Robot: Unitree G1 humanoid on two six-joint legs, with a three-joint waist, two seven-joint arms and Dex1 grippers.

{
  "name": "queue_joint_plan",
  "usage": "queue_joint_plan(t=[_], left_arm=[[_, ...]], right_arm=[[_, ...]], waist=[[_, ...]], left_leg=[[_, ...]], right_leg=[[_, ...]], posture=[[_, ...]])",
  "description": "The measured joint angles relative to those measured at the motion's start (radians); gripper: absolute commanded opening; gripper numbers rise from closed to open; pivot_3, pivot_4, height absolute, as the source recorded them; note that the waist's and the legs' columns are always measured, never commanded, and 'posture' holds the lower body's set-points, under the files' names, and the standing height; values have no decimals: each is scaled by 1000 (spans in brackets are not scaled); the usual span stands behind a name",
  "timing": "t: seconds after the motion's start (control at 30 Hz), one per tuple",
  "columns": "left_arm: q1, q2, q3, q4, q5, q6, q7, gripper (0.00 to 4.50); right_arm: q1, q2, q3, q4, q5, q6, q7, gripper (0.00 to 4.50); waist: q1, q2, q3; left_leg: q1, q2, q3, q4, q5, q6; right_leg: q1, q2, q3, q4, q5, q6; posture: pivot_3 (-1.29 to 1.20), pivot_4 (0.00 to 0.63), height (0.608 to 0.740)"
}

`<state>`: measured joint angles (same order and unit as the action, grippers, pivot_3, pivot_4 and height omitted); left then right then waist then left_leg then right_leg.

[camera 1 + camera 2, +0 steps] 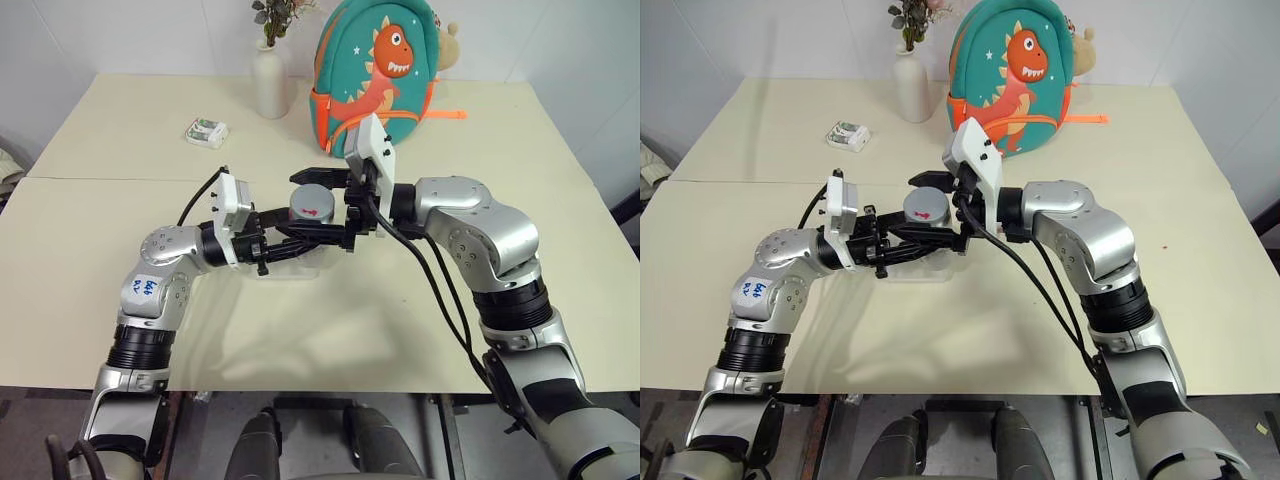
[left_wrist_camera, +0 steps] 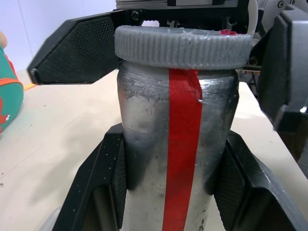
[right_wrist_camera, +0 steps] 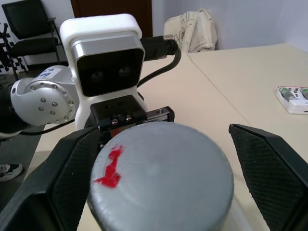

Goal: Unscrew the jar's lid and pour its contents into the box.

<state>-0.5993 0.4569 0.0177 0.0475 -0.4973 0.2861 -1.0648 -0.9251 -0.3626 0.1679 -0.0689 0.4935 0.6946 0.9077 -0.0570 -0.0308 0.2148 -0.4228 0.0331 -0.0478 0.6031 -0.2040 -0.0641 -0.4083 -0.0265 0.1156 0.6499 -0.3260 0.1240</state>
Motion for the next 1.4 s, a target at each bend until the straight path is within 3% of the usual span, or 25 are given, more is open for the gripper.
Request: queue_joint_plan(t=[0.47,0.83,1.13,1.4], left_arm=[[0,0,3,13,6,-4,11,2088],[-1,9,44,40,-4,-12,-7,2088],[-1,9,44,41,-6,-12,-12,2088],[-5,2,41,45,-6,-14,-13,2088]], right_arm=[[0,-38,-47,37,43,-14,44,4493],[13,-194,-136,169,19,-61,96,4493],[38,-154,-174,53,152,13,145,4493],[22,-15,-89,-19,120,50,-8,4493]], waist=[[-1,0,0],[-1,0,0],[-4,0,0],[-1,0,0]], left_leg=[[0,0,0,4,0,0],[0,-1,1,4,0,0],[0,0,1,3,0,0],[0,0,0,6,0,0]], right_leg=[[0,0,1,4,0,0],[0,0,1,3,0,0],[-1,1,1,4,0,0],[0,1,1,5,0,0]], posture=[[0,150,740],[0,150,740],[0,150,740],[0,150,740]])
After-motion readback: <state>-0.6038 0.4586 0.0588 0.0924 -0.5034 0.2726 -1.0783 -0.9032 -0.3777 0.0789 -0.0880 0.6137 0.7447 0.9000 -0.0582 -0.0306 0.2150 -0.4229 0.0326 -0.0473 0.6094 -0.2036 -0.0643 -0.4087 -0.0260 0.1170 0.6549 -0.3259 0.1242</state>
